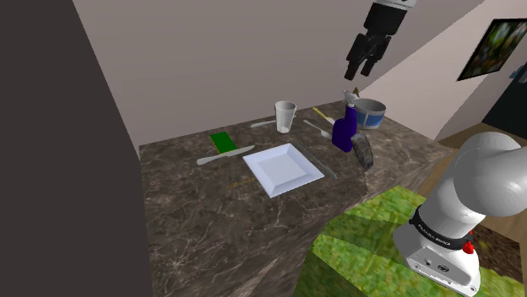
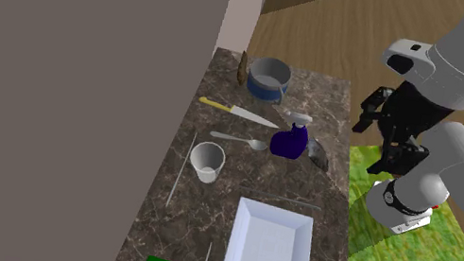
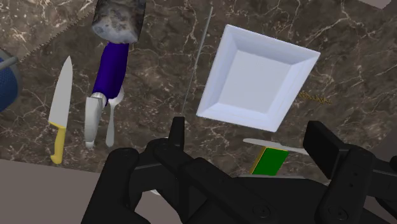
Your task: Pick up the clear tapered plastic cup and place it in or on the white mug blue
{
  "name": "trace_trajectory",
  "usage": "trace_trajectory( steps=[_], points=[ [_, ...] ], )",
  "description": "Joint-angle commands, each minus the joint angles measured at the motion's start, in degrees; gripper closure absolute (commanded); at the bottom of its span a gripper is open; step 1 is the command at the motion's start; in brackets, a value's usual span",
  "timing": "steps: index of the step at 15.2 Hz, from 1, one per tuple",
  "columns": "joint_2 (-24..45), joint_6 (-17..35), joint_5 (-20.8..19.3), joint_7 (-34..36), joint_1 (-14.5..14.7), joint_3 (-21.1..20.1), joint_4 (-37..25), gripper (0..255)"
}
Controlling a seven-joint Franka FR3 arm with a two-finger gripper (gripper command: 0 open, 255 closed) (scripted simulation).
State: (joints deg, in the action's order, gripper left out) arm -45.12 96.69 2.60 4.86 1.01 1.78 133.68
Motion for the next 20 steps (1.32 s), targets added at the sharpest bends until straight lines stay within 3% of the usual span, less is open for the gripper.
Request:
trace_trajectory(
  steps=[1,11,20],
  points=[
    [0.0,0.0,0.0,0.0,0.0,0.0,0.0,0],
    [19.24,11.27,-0.97,-11.93,0.41,7.72,-5.02,0],
    [39.58,16.9,2.95,-23.3,0.79,12.87,-16.38,0]
  ],
)
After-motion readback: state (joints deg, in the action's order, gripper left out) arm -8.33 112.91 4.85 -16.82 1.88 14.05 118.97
